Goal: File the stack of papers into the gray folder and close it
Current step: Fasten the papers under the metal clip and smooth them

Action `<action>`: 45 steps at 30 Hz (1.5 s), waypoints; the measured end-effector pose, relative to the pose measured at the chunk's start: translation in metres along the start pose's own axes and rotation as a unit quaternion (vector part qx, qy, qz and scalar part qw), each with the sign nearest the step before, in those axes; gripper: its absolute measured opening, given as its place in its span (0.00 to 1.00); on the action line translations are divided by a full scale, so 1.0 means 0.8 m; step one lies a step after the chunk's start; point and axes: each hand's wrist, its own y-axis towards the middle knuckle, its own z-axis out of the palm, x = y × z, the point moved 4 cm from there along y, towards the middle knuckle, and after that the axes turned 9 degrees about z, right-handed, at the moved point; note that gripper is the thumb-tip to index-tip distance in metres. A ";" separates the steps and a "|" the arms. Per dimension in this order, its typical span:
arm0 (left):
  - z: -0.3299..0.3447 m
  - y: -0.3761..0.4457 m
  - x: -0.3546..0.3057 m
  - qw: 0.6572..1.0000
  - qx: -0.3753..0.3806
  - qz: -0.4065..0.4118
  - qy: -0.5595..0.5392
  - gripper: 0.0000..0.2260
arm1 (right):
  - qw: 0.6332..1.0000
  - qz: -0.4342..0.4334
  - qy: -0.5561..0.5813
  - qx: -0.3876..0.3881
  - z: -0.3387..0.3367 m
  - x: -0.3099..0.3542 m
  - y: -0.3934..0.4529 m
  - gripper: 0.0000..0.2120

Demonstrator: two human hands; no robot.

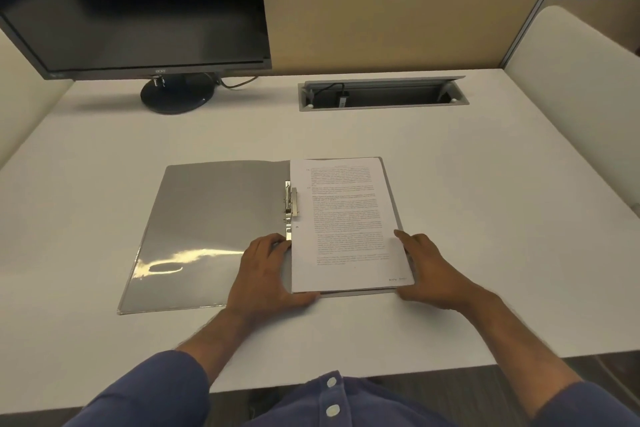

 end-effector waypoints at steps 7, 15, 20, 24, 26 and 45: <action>-0.001 0.000 0.000 1.000 0.003 -0.001 0.002 0.45 | 1.000 -0.010 -0.003 -0.015 0.001 0.005 -0.001 0.49; 0.000 0.001 0.000 1.000 0.004 -0.001 0.002 0.45 | 1.000 -0.007 -0.005 -0.012 0.001 0.003 0.002 0.49; 0.001 0.000 0.000 1.000 0.002 -0.001 0.002 0.45 | 1.000 -0.010 -0.001 -0.009 0.002 0.001 0.005 0.49; 0.001 0.000 0.001 1.000 -0.003 -0.002 -0.004 0.45 | 1.000 -0.012 0.004 -0.014 0.000 -0.002 0.009 0.49; 0.002 0.000 0.001 1.000 -0.004 -0.002 -0.006 0.44 | 1.000 -0.011 0.007 -0.015 0.000 -0.005 0.012 0.49; 0.001 0.000 0.001 1.000 -0.010 0.004 -0.006 0.44 | 0.990 -0.004 -0.022 -0.138 -0.026 0.018 0.049 0.40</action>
